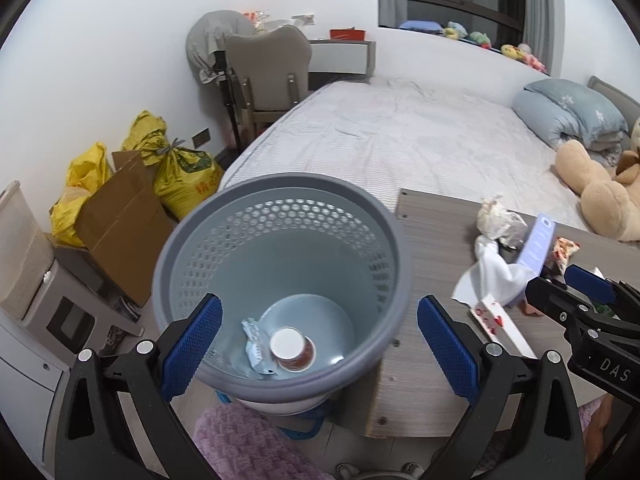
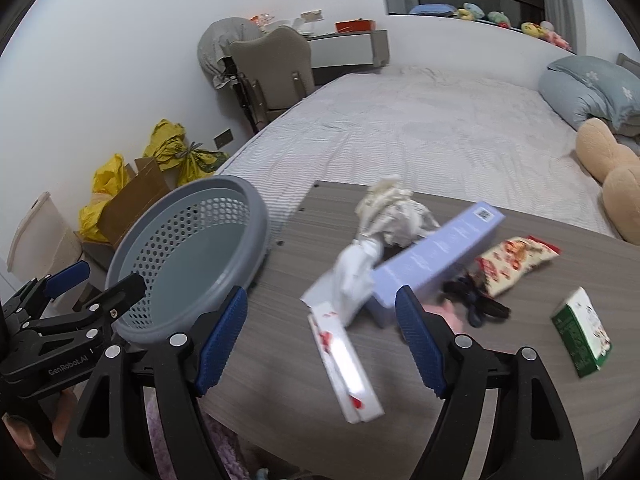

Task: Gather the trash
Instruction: 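Withdraw both grippers from the basket back toward the table, then grasp the green-and-white milk carton with the right gripper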

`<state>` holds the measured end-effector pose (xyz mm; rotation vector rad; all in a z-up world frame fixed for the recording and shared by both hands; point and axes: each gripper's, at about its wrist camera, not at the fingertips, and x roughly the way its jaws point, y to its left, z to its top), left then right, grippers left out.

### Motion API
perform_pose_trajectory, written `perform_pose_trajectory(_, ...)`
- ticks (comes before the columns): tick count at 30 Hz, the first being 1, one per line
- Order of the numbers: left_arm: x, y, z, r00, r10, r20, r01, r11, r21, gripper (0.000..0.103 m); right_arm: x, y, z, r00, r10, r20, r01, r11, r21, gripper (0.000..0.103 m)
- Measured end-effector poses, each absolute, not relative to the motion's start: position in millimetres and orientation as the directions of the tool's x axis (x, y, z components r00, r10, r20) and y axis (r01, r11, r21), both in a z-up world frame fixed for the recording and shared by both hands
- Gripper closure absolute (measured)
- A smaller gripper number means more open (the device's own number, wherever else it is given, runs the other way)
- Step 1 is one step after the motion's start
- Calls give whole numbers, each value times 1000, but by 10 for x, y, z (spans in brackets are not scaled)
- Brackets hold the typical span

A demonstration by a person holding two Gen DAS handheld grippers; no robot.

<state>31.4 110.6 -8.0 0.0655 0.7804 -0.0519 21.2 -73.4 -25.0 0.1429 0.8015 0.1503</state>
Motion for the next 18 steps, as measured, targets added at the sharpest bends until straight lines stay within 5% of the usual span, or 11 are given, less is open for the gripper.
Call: perform_pose_trajectory(18, 171, 309, -211, 669, -100, -736, 181, 983, 31, 7, -427, -2102, -464, 679, 5, -734, 144, 980, 141, 29)
